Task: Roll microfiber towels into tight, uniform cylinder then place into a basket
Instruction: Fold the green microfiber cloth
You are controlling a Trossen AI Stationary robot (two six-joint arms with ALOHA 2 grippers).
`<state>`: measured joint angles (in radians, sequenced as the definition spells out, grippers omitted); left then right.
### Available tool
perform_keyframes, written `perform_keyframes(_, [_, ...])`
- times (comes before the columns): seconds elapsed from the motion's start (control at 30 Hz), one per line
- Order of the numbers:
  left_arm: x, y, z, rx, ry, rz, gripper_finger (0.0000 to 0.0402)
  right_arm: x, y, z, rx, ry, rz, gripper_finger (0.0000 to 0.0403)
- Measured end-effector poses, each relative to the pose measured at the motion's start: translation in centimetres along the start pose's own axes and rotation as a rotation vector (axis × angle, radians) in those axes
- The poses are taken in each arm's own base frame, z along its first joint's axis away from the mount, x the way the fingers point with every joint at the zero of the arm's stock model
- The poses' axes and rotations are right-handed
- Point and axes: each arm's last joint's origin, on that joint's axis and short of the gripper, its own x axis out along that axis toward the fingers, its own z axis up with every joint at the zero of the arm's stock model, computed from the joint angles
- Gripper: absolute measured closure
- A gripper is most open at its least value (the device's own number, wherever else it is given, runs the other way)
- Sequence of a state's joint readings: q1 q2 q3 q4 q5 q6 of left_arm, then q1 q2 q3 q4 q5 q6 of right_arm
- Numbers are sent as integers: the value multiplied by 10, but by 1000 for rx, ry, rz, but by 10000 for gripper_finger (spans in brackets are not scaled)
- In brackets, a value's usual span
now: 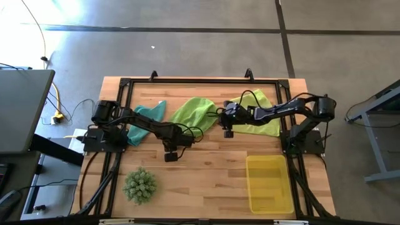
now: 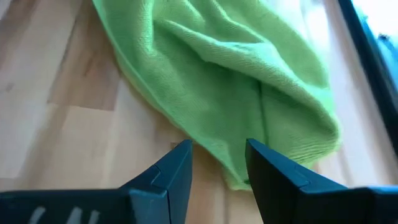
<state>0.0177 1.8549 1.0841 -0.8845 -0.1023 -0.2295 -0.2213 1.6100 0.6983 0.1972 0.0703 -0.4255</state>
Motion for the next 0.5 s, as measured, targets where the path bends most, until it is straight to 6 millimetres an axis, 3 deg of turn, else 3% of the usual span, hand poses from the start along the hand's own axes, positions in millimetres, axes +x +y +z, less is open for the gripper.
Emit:
perform_keyframes(0.17, [0, 0, 2, 1, -11, -2, 395, 5, -6, -8, -32, 34, -8, 263])
perform_keyframes(0.5, [0, 1, 2, -5, -25, 33, 398, 29, -3, -24, -53, 69, 8, 263])
